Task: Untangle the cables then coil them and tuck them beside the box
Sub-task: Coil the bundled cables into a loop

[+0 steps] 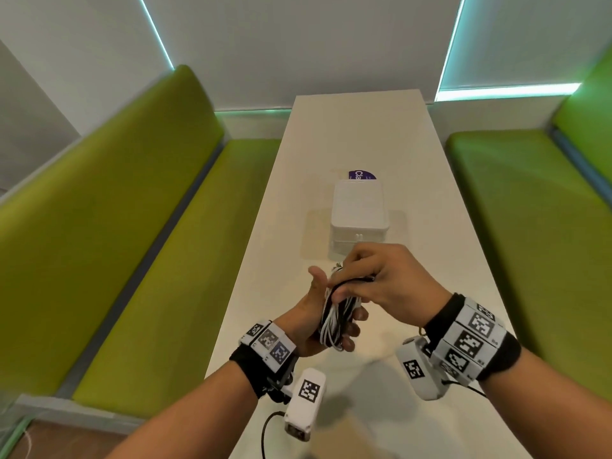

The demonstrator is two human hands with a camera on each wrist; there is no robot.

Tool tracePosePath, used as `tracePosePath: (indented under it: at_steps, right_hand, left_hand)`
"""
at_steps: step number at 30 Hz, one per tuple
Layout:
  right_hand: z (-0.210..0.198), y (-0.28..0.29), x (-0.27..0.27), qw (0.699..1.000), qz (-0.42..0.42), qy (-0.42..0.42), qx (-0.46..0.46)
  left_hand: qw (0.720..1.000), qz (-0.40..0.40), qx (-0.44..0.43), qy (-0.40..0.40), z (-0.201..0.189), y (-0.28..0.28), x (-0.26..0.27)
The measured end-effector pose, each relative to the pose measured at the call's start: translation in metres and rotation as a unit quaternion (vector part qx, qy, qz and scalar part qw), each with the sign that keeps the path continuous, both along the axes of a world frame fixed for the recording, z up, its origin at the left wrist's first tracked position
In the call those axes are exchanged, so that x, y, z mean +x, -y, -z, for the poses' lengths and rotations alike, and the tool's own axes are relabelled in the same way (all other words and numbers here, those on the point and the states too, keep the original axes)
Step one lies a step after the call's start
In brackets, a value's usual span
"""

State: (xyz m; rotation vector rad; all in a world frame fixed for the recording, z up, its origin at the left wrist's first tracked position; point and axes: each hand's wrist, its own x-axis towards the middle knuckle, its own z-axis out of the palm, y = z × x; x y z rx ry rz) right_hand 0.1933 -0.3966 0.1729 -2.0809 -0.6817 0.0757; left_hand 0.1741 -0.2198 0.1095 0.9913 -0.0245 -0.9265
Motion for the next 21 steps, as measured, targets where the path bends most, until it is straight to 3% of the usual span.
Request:
tracePosePath:
  at_steps: [2,4,7,10,17,21]
  right_hand:
    - [-0.005,0.001,0.002,0.994,0.000,0.064,-0.093]
    - [-0.009,0.002,0.004,0.983,-0.015,0.089,-0.160]
    - [-0.009,0.003,0.009,0.980,-0.058,0.051,-0.184]
    - [-0.003,0.004,0.013,0.976,-0.084,0.043,-0.195]
    - [0.007,0.005,0.018,0.997,0.021,0.064,-0.047]
    - [0.008,0.001,0.016,1.000,0.016,0.000,-0.009]
  left_hand:
    - [0.999,0.032,-0.040,-0.011,-0.002,-0.002,-0.001]
    - [0.999,0.037,0.005,0.004,-0.006,-0.003,-0.002]
    - [0.996,0.007,0.092,0.020,-0.007,0.000,-0.004]
    - [0.992,0.011,0.121,0.033,-0.007,0.000,-0.004]
    - [0.996,-0.028,0.070,0.053,-0.010,0.001,-0.001]
    - [0.998,-0.046,-0.003,0.051,-0.012,0.004,0.003]
